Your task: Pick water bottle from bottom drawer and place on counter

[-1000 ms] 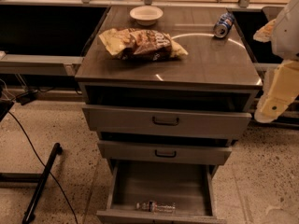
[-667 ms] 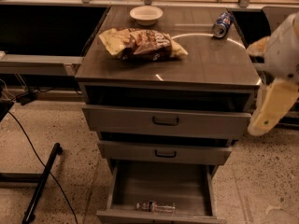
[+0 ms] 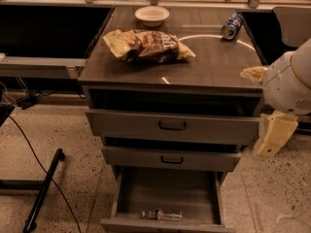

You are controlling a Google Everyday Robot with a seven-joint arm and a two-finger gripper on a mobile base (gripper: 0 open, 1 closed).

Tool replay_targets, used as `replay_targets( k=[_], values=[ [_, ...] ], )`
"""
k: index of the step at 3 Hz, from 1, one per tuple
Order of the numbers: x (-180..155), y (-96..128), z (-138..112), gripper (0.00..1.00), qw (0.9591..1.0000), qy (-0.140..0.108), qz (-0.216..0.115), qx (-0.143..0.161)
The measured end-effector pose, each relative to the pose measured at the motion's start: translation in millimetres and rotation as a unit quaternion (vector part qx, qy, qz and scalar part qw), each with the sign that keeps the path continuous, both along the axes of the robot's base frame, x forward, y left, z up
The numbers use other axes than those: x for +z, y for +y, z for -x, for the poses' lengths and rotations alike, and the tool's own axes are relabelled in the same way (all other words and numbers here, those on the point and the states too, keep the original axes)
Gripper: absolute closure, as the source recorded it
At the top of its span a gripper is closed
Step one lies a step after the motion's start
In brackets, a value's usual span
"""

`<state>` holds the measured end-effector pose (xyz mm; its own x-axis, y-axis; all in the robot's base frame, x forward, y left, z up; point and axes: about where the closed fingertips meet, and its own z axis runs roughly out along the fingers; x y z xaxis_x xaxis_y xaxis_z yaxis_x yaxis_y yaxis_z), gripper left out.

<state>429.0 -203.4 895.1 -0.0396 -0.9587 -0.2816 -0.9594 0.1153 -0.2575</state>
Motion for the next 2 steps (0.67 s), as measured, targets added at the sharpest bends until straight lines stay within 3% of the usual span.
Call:
replay_targets(
  k=[1, 2],
  values=[
    [-38, 10, -6, 0.0, 0.9988, 0.043, -0.023, 0.009],
    [-119, 30, -3, 0.0, 0.9933, 0.097, -0.06, 0.017]
  ],
)
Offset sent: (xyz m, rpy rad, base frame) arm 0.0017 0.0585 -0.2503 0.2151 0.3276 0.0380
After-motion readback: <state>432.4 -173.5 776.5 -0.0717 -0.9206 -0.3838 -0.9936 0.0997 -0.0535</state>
